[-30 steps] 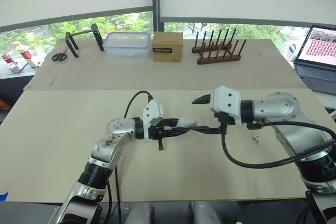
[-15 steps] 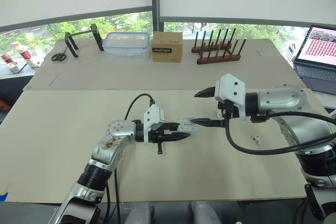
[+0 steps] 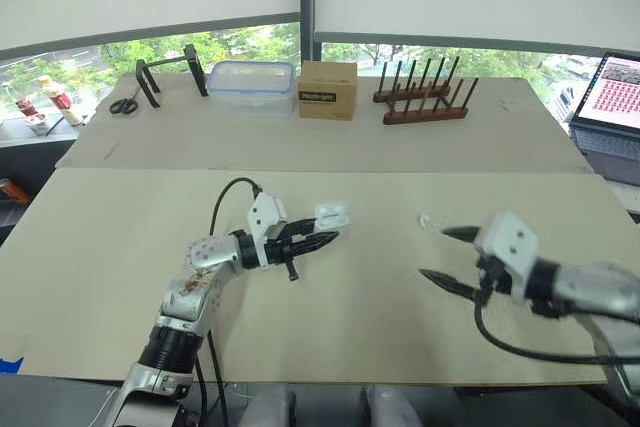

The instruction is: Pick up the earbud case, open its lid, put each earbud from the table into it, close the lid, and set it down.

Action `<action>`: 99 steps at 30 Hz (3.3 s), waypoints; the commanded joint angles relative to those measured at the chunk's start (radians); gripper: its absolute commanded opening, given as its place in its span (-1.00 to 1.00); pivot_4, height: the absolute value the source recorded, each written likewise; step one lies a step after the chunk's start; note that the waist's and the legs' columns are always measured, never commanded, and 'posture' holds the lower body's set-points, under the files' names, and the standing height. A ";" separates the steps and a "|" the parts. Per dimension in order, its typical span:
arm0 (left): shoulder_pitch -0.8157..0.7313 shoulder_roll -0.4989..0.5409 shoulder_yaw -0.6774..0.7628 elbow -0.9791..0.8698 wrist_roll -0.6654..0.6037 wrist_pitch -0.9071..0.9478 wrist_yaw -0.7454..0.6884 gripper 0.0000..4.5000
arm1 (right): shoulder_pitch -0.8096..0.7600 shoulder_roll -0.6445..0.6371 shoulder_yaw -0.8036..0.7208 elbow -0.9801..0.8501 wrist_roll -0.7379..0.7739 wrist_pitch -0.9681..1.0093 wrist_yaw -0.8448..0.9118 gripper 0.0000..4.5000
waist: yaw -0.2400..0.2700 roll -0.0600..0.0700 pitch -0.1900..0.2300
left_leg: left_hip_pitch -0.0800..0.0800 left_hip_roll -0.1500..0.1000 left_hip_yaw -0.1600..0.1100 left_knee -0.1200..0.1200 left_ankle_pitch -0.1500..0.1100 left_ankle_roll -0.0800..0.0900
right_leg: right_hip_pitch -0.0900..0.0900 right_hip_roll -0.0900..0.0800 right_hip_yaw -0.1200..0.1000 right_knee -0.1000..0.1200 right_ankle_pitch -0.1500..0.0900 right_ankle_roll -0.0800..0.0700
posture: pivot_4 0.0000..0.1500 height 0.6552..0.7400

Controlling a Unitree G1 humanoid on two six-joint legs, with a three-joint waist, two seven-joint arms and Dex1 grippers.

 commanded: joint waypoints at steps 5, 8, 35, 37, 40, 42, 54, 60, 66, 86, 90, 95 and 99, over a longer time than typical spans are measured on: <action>0.005 0.005 0.026 -0.042 -0.031 -0.007 0.003 -0.74 | 0.323 0.210 -0.256 -0.056 -0.035 -0.194 -0.139 0.86 | -0.003 0.001 -0.001 | 0.004 0.000 0.001 0.000 0.000 0.000 | 0.003 0.001 0.001 0.000 0.000 0.000 | 1.00 1.00; 0.000 0.009 0.029 -0.042 -0.038 0.001 0.000 -0.74 | 0.392 0.265 -0.306 -0.037 0.005 -0.190 -0.146 0.86 | -0.003 0.002 -0.001 | 0.004 0.000 0.000 -0.001 0.000 0.000 | 0.003 0.001 0.001 -0.001 0.000 0.000 | 1.00 1.00; 0.004 0.040 0.004 -0.132 -0.046 0.083 0.033 -0.74 | -0.427 0.396 0.199 0.401 -0.167 0.066 -0.504 1.00 | -0.021 0.002 -0.001 | 0.017 -0.001 0.000 -0.008 0.000 0.000 | 0.015 0.000 0.000 -0.005 -0.002 0.000 | 1.00 1.00; 0.006 0.038 -0.003 -0.132 -0.045 0.081 0.032 -0.74 | -0.474 0.413 0.200 0.483 -0.171 0.055 -0.521 1.00 | -0.024 0.002 -0.001 | 0.017 -0.001 0.000 -0.008 0.000 0.000 | 0.015 0.000 0.000 -0.005 -0.002 0.000 | 1.00 1.00; 0.006 0.037 -0.009 -0.124 -0.044 0.075 0.029 -0.74 | -0.516 0.429 0.204 0.577 -0.176 0.034 -0.536 1.00 | -0.027 0.002 -0.001 | 0.017 0.000 0.000 -0.008 0.000 0.000 | 0.015 0.000 0.000 -0.005 -0.002 0.000 | 1.00 1.00; 0.007 0.036 -0.011 -0.117 -0.042 0.070 0.026 -0.74 | -0.532 0.447 0.200 0.620 -0.170 0.022 -0.550 1.00 | -0.028 0.002 -0.001 | 0.017 0.000 0.000 -0.009 0.000 0.000 | 0.014 0.000 0.000 -0.005 -0.002 0.000 | 1.00 1.00; 0.017 0.038 -0.018 -0.096 -0.034 0.054 0.015 -0.74 | -0.547 0.536 0.193 0.650 -0.122 0.139 -0.584 0.18 | -0.034 0.002 -0.001 | 0.018 0.000 0.000 -0.009 0.000 0.000 | 0.015 0.000 0.001 -0.004 -0.002 0.000 | 1.00 1.00; 0.035 0.045 -0.018 -0.107 -0.034 0.056 0.015 -0.74 | -0.497 0.515 0.212 0.539 -0.101 0.211 -0.544 -0.73 | -0.034 0.002 -0.001 | 0.018 0.000 -0.001 -0.009 0.000 0.000 | 0.015 0.001 0.001 -0.004 -0.002 0.000 | 1.00 1.00; 0.052 0.052 -0.014 -0.130 -0.039 0.063 0.020 -0.74 | -0.458 0.328 0.284 0.376 -0.023 0.221 -0.260 -0.85 | -0.033 0.002 -0.001 | 0.017 0.000 0.000 -0.009 0.000 0.000 | 0.015 0.001 0.001 -0.005 -0.002 0.000 | 1.00 1.00; 0.200 0.094 -0.013 -0.329 -0.095 0.169 0.058 -0.74 | -0.291 -0.406 0.383 0.498 -0.030 -0.465 0.728 -0.85 | -0.023 0.003 0.001 | 0.017 0.001 0.000 -0.008 -0.001 0.001 | 0.016 0.000 0.000 -0.008 -0.002 0.001 | 1.00 1.00; 0.212 0.102 -0.017 -0.353 -0.108 0.196 0.065 -0.74 | -0.268 -0.418 0.377 0.519 -0.036 -0.502 0.727 -0.85 | -0.024 0.003 0.001 | 0.017 0.001 0.000 -0.008 -0.001 0.001 | 0.017 0.000 0.000 -0.008 -0.002 0.001 | 1.00 1.00; 0.223 0.102 -0.028 -0.381 -0.112 0.217 0.074 -0.74 | -0.271 -0.412 0.387 0.537 -0.061 -0.486 0.703 -0.85 | -0.025 0.003 0.001 | 0.018 0.001 0.000 -0.009 -0.001 0.001 | 0.016 0.000 0.000 -0.007 -0.002 0.001 | 1.00 1.00; 0.228 0.102 -0.029 -0.398 -0.118 0.229 0.086 -0.74 | -0.269 -0.420 0.387 0.560 -0.098 -0.482 0.671 -0.63 | -0.025 0.003 0.001 | 0.018 0.001 0.000 -0.008 -0.001 0.001 | 0.017 0.000 0.000 -0.007 -0.002 0.001 | 1.00 1.00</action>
